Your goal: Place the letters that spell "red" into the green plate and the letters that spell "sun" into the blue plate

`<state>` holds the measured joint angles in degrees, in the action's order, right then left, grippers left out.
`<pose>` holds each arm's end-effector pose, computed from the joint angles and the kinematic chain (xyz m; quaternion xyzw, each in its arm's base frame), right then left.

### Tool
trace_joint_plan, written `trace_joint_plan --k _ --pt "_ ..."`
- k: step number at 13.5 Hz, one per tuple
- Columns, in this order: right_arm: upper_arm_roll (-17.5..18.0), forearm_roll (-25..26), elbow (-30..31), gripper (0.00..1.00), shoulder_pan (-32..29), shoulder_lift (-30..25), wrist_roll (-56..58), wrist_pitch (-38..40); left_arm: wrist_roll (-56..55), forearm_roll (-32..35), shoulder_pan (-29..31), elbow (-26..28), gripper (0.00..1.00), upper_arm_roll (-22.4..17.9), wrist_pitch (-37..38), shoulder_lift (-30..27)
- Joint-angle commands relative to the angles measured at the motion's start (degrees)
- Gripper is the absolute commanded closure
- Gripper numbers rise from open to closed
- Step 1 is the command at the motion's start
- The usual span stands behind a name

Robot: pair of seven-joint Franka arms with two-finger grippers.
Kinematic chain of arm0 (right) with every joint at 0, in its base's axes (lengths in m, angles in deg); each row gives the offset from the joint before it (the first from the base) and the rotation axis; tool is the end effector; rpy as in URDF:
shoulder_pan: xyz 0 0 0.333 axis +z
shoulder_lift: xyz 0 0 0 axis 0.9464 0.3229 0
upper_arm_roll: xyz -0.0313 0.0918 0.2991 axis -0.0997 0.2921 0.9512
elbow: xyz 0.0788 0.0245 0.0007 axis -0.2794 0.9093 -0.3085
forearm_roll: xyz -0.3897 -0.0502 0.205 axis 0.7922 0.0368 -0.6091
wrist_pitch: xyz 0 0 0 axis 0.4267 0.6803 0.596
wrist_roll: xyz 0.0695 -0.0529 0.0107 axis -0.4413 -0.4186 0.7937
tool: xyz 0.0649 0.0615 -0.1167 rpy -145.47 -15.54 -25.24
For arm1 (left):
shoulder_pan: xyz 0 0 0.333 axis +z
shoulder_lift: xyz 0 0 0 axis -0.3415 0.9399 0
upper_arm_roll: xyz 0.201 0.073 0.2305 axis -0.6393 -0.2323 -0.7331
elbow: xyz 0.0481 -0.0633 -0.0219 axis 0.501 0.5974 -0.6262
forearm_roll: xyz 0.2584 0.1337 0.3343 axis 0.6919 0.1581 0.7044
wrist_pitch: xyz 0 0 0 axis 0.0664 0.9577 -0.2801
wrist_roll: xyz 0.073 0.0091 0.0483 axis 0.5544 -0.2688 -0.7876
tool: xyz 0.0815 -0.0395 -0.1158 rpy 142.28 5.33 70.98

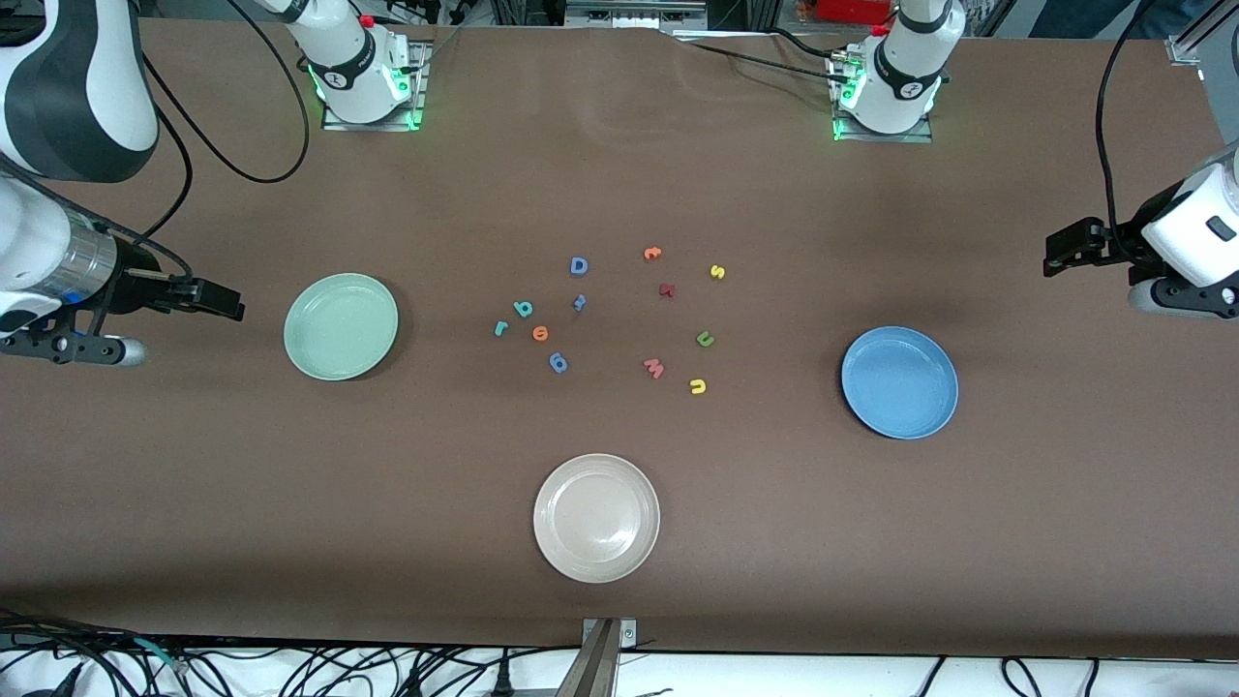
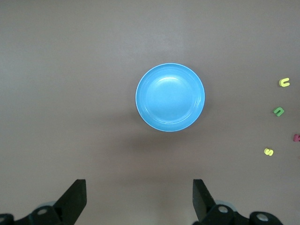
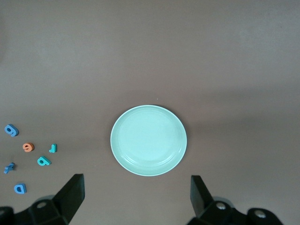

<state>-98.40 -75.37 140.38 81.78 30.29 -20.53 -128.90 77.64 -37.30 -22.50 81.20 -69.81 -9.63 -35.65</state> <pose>0.6619 0.0223 0.4509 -0.9972 0.0515 0.0522 0.0107 0.6318 0.0050 0.5315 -0.9970 0.0503 0.0581 0.0118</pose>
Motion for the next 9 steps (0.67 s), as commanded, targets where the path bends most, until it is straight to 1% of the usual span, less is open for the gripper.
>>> trace_joint_plan --k 1,7,9 --pt "-0.4 -0.4 0.6 0.0 0.2 -0.8 0.8 0.5 1.2 1.5 0.6 -0.9 0.0 0.7 0.0 0.3" --pt "-0.3 -0.4 0.4 0.0 0.7 -0.5 0.2 2.0 1.2 1.4 0.6 -0.8 0.0 0.7 0.0 0.4" --pt "0.6 -0.5 0.4 0.0 1.0 0.2 -0.2 1.5 1.2 1.4 0.6 -0.9 0.0 0.7 -0.1 0.4"
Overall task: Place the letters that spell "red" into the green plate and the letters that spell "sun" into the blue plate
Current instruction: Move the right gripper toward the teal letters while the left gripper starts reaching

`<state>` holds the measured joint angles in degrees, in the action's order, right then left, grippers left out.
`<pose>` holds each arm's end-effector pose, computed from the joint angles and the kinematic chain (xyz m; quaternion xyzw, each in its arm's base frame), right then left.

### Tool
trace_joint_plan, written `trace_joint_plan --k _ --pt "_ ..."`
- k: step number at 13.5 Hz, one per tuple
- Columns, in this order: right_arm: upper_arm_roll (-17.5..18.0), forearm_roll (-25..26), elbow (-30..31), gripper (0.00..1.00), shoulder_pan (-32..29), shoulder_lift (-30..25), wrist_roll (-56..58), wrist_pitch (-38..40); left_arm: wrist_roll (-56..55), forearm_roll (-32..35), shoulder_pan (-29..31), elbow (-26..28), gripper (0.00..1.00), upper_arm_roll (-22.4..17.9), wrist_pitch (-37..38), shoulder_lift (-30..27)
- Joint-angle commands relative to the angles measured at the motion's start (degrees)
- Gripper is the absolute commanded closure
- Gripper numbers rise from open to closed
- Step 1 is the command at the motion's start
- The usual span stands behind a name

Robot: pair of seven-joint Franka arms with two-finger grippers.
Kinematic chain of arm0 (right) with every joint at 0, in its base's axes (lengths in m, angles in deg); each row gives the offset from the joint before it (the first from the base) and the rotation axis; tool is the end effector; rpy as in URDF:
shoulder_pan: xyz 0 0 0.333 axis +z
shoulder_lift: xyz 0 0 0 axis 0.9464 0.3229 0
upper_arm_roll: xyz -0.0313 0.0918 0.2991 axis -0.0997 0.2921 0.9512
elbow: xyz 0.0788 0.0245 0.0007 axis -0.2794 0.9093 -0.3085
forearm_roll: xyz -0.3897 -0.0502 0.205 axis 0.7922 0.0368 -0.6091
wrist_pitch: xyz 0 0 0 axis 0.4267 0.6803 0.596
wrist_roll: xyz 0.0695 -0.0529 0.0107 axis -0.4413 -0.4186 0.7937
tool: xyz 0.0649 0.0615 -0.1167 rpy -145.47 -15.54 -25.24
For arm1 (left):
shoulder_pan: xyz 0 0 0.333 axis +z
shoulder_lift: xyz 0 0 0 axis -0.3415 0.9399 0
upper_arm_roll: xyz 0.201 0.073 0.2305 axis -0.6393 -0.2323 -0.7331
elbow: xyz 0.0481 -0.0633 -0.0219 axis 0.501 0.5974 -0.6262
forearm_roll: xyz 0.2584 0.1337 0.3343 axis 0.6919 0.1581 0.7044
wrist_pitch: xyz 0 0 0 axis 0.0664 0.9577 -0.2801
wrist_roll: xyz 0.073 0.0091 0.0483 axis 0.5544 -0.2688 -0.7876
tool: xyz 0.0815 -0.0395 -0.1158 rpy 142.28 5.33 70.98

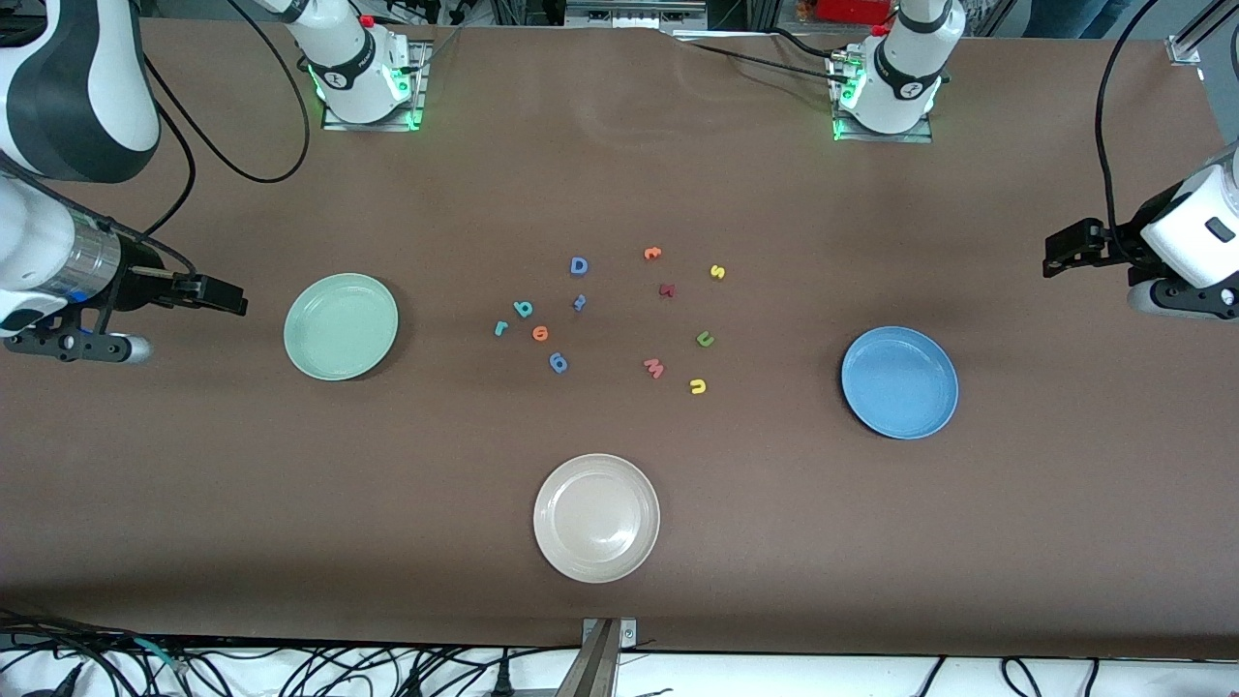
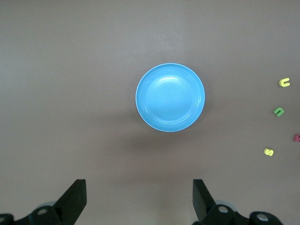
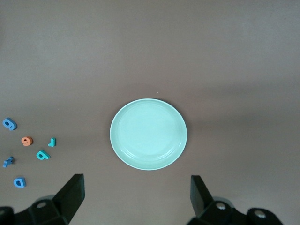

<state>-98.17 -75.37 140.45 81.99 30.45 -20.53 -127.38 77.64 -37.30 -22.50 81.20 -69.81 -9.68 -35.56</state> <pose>0.6577 0.0273 0.4465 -0.9965 0.0476 0.0675 0.0098 0.6322 0.0050 0.5306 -0.9970 0.0503 0.0584 0.0118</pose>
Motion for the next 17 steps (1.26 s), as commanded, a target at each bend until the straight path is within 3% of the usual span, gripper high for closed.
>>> trace_joint_plan --k 1,11,17 --pt "1.0 -0.5 0.2 0.01 1.6 0.4 -2.2 -0.7 1.2 1.4 0.6 -0.9 0.0 0.7 0.0 0.4" --pt "1.2 -0.5 0.2 0.01 18.9 8.3 -36.8 -6.4 1.3 0.7 -0.1 -0.9 0.0 0.8 0.1 1.3" --pt "1.3 -4.0 0.2 0.01 25.5 14.9 -60.6 -8.4 1.1 -1.9 -1.1 -0.9 0.0 2.1 0.1 3.8"
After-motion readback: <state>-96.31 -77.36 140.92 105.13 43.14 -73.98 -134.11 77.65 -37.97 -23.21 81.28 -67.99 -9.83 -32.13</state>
